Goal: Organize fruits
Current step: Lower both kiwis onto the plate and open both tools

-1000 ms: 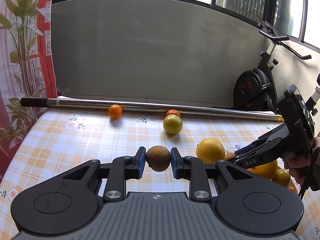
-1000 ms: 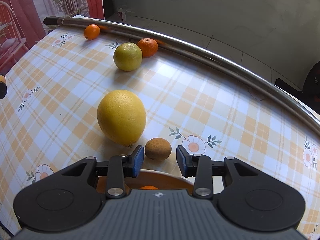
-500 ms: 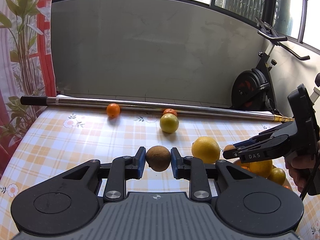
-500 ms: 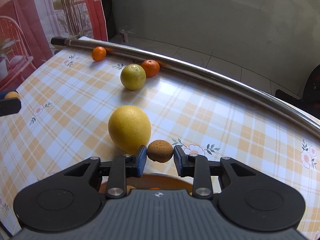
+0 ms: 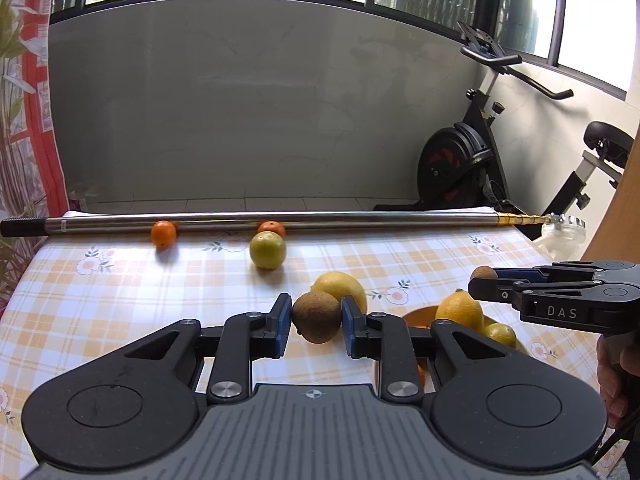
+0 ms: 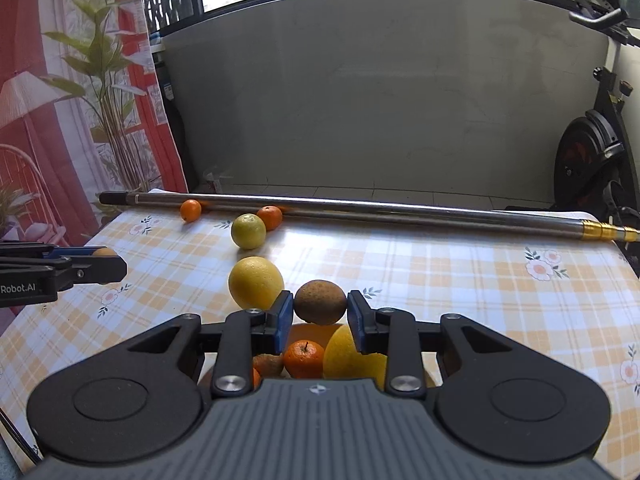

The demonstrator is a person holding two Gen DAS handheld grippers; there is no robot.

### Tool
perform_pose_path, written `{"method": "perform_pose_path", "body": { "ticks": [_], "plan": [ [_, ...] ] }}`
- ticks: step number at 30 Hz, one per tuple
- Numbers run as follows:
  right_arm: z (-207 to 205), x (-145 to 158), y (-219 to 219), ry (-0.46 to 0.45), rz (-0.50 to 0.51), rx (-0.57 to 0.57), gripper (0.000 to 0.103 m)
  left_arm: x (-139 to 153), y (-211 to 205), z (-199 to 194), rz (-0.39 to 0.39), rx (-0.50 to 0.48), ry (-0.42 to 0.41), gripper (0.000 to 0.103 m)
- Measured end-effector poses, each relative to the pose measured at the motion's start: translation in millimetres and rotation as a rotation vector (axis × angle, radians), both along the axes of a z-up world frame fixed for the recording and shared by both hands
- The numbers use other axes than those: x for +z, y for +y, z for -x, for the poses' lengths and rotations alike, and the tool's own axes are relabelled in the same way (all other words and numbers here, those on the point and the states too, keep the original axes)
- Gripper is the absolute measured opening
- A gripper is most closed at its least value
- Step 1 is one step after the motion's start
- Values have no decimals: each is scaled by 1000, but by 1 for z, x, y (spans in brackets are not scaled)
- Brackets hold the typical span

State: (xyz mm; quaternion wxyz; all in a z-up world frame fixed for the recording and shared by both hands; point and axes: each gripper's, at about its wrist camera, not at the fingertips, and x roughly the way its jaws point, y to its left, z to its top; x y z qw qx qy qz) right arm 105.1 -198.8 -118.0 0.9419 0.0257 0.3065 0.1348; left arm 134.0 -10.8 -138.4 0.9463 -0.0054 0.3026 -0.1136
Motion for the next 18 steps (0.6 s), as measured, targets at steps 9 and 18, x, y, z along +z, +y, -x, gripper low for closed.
{"method": "perform_pose_path", "body": {
  "ticks": [9,18],
  "plan": [
    [33,-7,-31,39,-109,-90,32,-23,-33,-1,-50,-107,56,28],
    [57,-21,-43,120,-134,-103,32,-47,-53,-5,-87,-196,127,28]
  ]
}}
